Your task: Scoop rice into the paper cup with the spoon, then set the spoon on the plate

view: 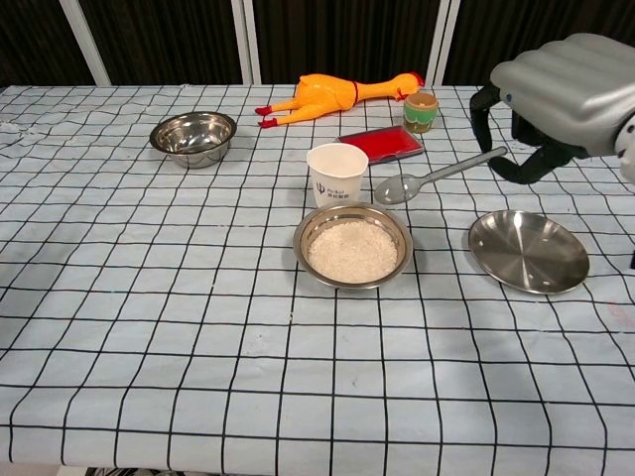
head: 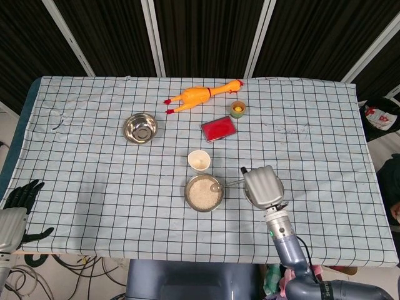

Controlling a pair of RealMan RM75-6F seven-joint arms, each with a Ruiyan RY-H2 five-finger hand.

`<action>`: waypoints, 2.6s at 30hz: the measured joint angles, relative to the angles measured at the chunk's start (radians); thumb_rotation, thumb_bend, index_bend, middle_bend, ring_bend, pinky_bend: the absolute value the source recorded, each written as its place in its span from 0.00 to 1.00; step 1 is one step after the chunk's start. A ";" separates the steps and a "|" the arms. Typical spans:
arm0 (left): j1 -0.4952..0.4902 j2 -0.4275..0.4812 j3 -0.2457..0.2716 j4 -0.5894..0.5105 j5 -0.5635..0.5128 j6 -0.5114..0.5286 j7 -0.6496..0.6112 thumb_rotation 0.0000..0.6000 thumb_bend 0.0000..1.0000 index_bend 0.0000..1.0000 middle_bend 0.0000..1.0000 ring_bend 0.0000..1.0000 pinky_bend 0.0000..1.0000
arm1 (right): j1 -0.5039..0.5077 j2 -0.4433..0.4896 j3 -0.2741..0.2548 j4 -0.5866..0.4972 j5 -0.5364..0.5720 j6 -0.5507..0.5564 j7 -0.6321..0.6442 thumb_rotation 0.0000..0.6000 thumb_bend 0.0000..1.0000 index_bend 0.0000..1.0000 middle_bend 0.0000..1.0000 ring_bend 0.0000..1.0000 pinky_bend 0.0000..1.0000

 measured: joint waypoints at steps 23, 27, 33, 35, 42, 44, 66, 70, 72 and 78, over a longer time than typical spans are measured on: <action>-0.004 0.007 0.003 -0.010 0.003 -0.010 -0.042 1.00 0.01 0.00 0.00 0.00 0.00 | 0.104 -0.209 -0.076 0.425 -0.230 0.056 -0.067 1.00 0.42 0.64 1.00 1.00 1.00; -0.004 0.008 0.004 -0.013 0.003 -0.011 -0.042 1.00 0.01 0.00 0.00 0.00 0.00 | 0.109 -0.210 -0.079 0.461 -0.259 0.067 -0.042 1.00 0.41 0.64 1.00 1.00 1.00; -0.005 0.012 0.005 -0.018 0.001 -0.015 -0.056 1.00 0.01 0.00 0.00 0.00 0.00 | 0.110 -0.211 -0.101 0.504 -0.308 0.074 0.035 1.00 0.42 0.64 1.00 1.00 1.00; -0.005 0.012 0.006 -0.019 0.003 -0.016 -0.056 1.00 0.01 0.00 0.00 0.00 0.00 | 0.110 -0.214 -0.110 0.530 -0.330 0.081 0.063 1.00 0.42 0.64 1.00 1.00 1.00; -0.005 0.014 0.006 -0.019 0.002 -0.016 -0.062 1.00 0.01 0.00 0.00 0.00 0.00 | 0.106 -0.234 -0.123 0.588 -0.363 0.094 0.096 1.00 0.42 0.64 1.00 1.00 1.00; -0.006 0.014 0.007 -0.020 0.003 -0.017 -0.062 1.00 0.01 0.00 0.00 0.00 0.00 | 0.104 -0.240 -0.125 0.604 -0.367 0.095 0.102 1.00 0.42 0.64 1.00 1.00 1.00; -0.007 0.018 0.008 -0.022 0.004 -0.019 -0.071 1.00 0.01 0.00 0.00 0.00 0.00 | 0.096 -0.277 -0.140 0.714 -0.412 0.097 0.125 1.00 0.42 0.64 1.00 1.00 1.00; -0.007 0.018 0.009 -0.022 0.004 -0.019 -0.072 1.00 0.01 0.00 0.00 0.00 0.00 | 0.090 -0.289 -0.150 0.725 -0.423 0.099 0.135 1.00 0.42 0.64 1.00 1.00 1.00; -0.007 0.018 0.009 -0.023 0.003 -0.020 -0.073 1.00 0.01 0.00 0.00 0.00 0.00 | 0.087 -0.294 -0.153 0.727 -0.425 0.097 0.137 1.00 0.42 0.64 1.00 1.00 1.00; -0.008 0.019 0.010 -0.024 0.003 -0.021 -0.075 1.00 0.01 0.00 0.00 0.00 0.00 | 0.078 -0.302 -0.169 0.721 -0.431 0.082 0.140 1.00 0.42 0.64 1.00 1.00 1.00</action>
